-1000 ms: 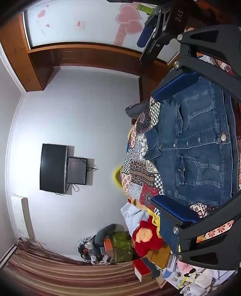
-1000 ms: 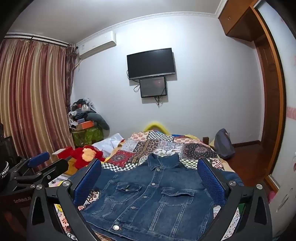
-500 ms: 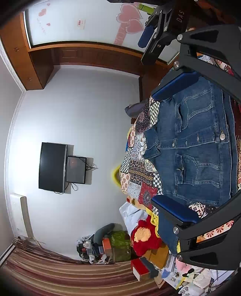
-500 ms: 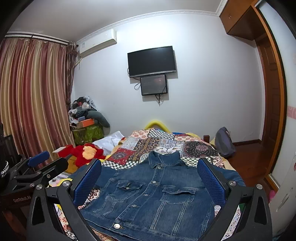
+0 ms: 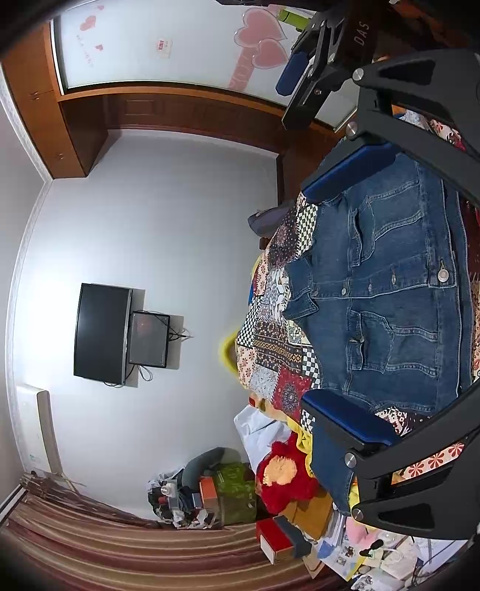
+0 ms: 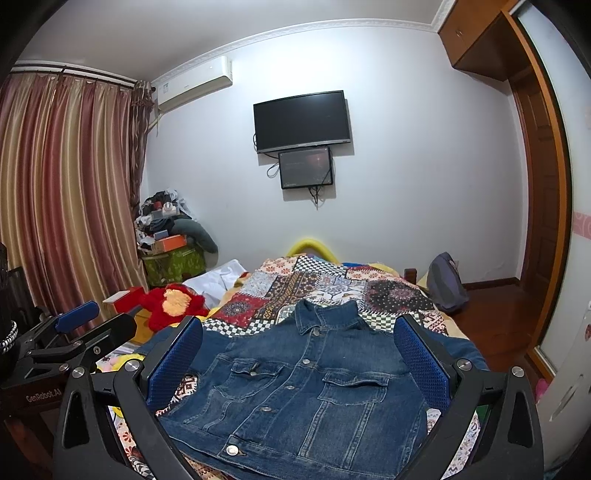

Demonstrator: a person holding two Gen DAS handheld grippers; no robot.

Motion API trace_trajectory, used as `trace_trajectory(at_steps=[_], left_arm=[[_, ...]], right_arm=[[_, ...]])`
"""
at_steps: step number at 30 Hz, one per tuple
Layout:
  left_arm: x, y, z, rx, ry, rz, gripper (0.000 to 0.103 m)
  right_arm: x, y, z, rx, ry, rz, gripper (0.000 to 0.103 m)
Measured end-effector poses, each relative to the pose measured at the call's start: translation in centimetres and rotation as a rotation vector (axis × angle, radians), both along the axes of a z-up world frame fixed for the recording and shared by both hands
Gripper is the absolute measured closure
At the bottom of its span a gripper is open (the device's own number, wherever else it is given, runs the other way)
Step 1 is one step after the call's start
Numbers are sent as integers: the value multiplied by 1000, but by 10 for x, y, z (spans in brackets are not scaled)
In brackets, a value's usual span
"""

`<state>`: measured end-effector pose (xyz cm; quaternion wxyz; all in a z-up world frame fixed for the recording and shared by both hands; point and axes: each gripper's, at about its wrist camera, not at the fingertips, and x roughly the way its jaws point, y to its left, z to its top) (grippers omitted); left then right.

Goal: Fold large clothes

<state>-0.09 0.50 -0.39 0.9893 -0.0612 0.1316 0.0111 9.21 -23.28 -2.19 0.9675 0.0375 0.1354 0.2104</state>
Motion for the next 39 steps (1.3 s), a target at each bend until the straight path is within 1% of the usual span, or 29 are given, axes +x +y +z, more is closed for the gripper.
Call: trace_trajectory(at_steps=[12, 13, 39], left_arm=[[1, 1, -1, -1, 0, -1, 0], [1, 1, -1, -1, 0, -1, 0], [1, 1, -2, -4, 3, 0, 0]], right_arm=[[-5, 4, -4, 0, -2, -3, 0], [0, -1, 2, 0, 2, 0, 0], [1, -1, 2, 1, 5, 0, 0]])
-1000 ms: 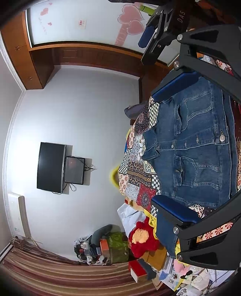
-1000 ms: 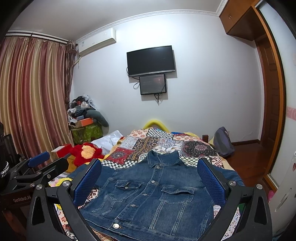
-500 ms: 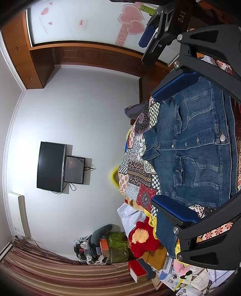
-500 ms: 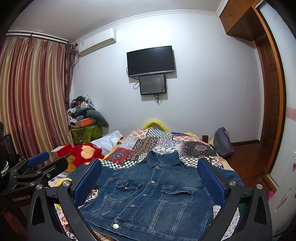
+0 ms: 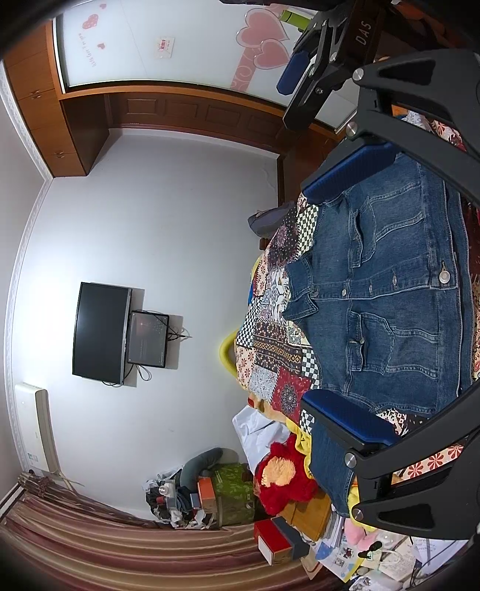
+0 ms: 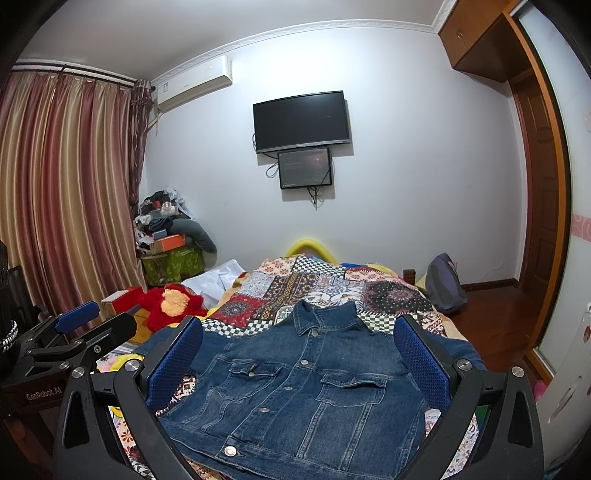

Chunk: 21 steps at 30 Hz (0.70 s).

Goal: Fold large clothes

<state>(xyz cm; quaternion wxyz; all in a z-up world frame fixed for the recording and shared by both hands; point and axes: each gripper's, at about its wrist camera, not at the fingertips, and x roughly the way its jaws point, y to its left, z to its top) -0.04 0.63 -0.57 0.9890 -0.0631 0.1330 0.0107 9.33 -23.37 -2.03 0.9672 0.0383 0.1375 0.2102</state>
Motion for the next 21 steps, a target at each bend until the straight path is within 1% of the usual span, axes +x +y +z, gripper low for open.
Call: trace_trajectory(at_steps=[11, 16, 21], left_arm=[[3, 2, -2, -7, 4, 6, 0], [12, 8, -5, -17, 16, 14, 0], [29, 27, -12, -25, 22, 59, 0]], right_arm=[[5, 0, -2, -5, 9, 0, 0], [14, 2, -5, -24, 25, -2, 0], [32, 15, -10, -58, 54, 3, 0]])
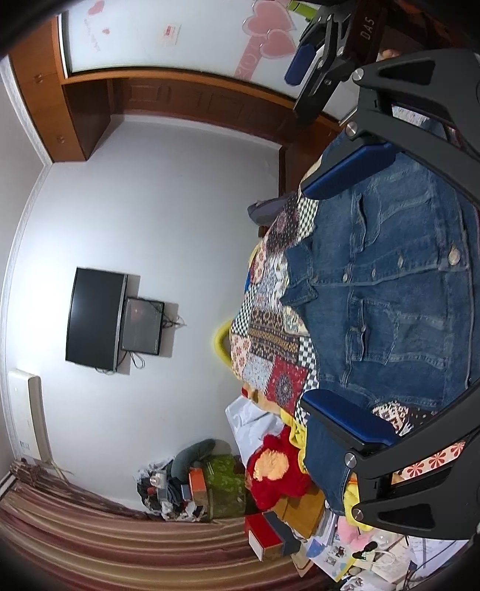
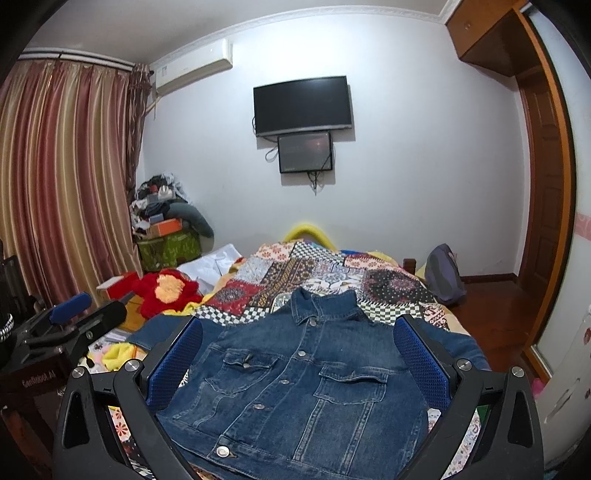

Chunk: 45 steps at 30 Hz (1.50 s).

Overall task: Fold large clothes
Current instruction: 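Grasp the denim jacket's sleeve with the left tool and lift it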

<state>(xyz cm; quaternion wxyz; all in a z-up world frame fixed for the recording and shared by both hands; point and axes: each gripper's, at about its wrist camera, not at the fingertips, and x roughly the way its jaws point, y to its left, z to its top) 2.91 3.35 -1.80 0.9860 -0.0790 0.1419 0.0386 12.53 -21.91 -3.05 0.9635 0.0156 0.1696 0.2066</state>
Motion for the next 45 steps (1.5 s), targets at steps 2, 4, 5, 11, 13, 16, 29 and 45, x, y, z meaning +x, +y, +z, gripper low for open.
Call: trace_trajectory(at_steps=[2, 4, 5, 11, 13, 16, 29, 45], left_arm=[[9, 10, -5, 4, 13, 36, 0], [19, 22, -12, 17, 21, 91, 0], [25, 28, -16, 32, 29, 127, 0], [69, 78, -43, 33, 117, 212, 0], [82, 97, -54, 19, 159, 237, 0], [102, 130, -74, -28, 233, 276, 0], [142, 245, -193, -379, 535, 337, 0], [172, 307, -258, -781, 508, 221, 21]], right_arm=[[10, 6, -4, -15, 15, 7, 0], [25, 17, -11, -33, 39, 22, 0], [33, 22, -14, -38, 52, 29, 0], [85, 55, -36, -64, 128, 57, 0], [104, 67, -43, -79, 153, 62, 0], [132, 85, -55, -112, 184, 69, 0], [260, 150, -137, -330, 410, 79, 0], [309, 210, -203, -352, 611, 291, 0]])
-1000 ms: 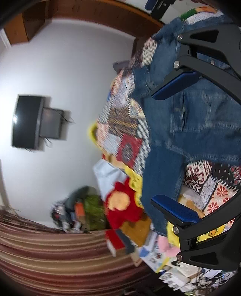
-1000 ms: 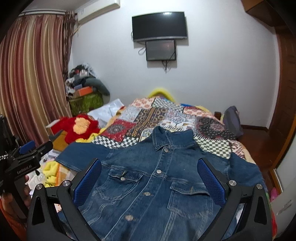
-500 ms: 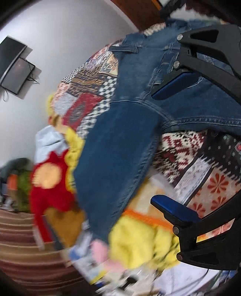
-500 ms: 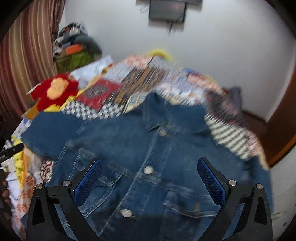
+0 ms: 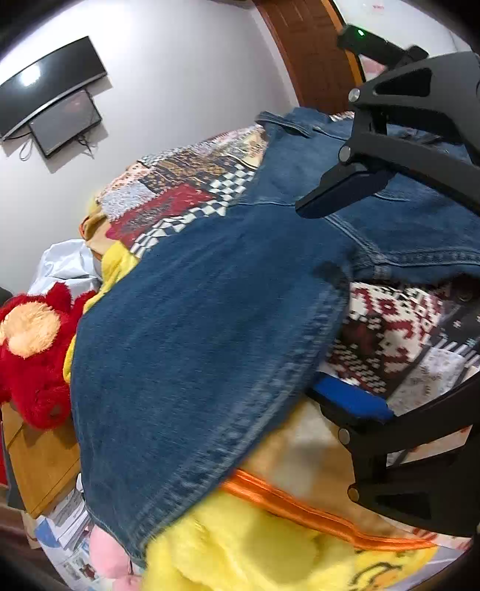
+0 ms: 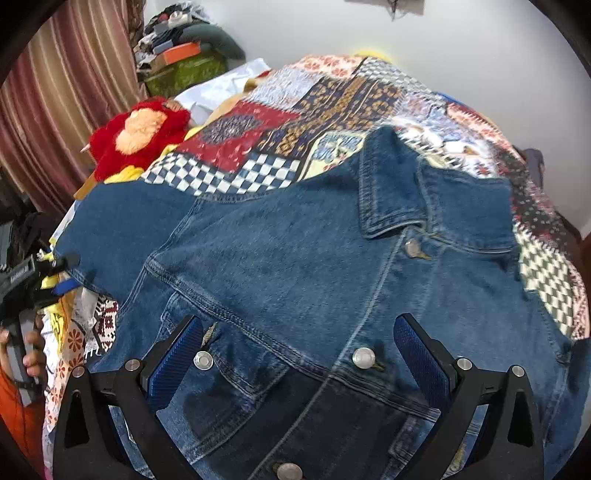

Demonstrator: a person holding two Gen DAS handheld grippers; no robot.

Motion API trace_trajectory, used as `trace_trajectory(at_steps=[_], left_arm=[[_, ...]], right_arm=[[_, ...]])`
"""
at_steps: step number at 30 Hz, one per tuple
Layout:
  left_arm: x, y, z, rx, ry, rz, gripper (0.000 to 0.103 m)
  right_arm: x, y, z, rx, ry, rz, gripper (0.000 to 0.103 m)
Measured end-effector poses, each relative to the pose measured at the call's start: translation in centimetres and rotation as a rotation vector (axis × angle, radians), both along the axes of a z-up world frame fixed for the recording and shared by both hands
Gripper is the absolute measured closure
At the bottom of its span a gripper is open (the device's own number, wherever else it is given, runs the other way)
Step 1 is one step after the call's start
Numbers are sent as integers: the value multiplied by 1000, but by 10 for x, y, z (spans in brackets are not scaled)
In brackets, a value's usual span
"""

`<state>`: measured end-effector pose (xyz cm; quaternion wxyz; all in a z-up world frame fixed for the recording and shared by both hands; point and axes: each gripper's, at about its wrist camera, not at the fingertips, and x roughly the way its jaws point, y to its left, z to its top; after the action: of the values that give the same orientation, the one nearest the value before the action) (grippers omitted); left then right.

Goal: Fold large clothes

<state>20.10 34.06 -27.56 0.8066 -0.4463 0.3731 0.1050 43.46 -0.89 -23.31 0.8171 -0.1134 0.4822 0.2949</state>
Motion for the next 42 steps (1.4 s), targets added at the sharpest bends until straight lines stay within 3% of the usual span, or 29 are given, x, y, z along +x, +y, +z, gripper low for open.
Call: trace_trajectory(at_steps=[5, 8, 10, 14, 16, 19, 21, 23, 27, 29, 31, 34, 39, 42], left_arm=[[8, 14, 3, 31, -16, 9, 32], [4, 19, 9, 37, -30, 25, 46], [2, 18, 20, 112, -30, 32, 63], [13, 10, 38, 287, 10, 29, 73], [24, 6, 42, 390, 69, 25, 85], [36, -11, 56, 520, 106, -2, 91], [40, -33, 79, 637, 76, -33, 92], [42, -48, 99, 674, 23, -59, 93], [56, -80, 122, 616, -94, -162, 96], [68, -102, 123, 632, -91, -211, 96], [82, -120, 112, 585, -75, -279, 96], [97, -136, 78, 459, -18, -349, 96], [115, -155, 18, 354, 142, -445, 96], [112, -156, -1, 262, 193, -474, 95]], right_arm=[[1, 7, -10, -12, 21, 17, 0], [2, 5, -12, -17, 24, 16, 0], [1, 3, -10, -15, 23, 16, 0], [0, -2, -2, -6, 11, 13, 0], [-2, -4, 3, -1, 5, 10, 0], [-8, -11, 17, 15, -14, 1, 0], [-12, -18, 27, 27, -38, -7, 0], [-14, -25, 36, 33, -56, -17, 0], [-18, -44, 56, 69, -80, -51, 0], [-22, -53, 65, 89, -84, -61, 0], [-28, -64, 74, 101, -97, -68, 0], [-36, -78, 83, 96, -127, -76, 0], [-43, -106, 89, 111, -125, -105, 0], [-44, -118, 90, 119, -122, -121, 0]])
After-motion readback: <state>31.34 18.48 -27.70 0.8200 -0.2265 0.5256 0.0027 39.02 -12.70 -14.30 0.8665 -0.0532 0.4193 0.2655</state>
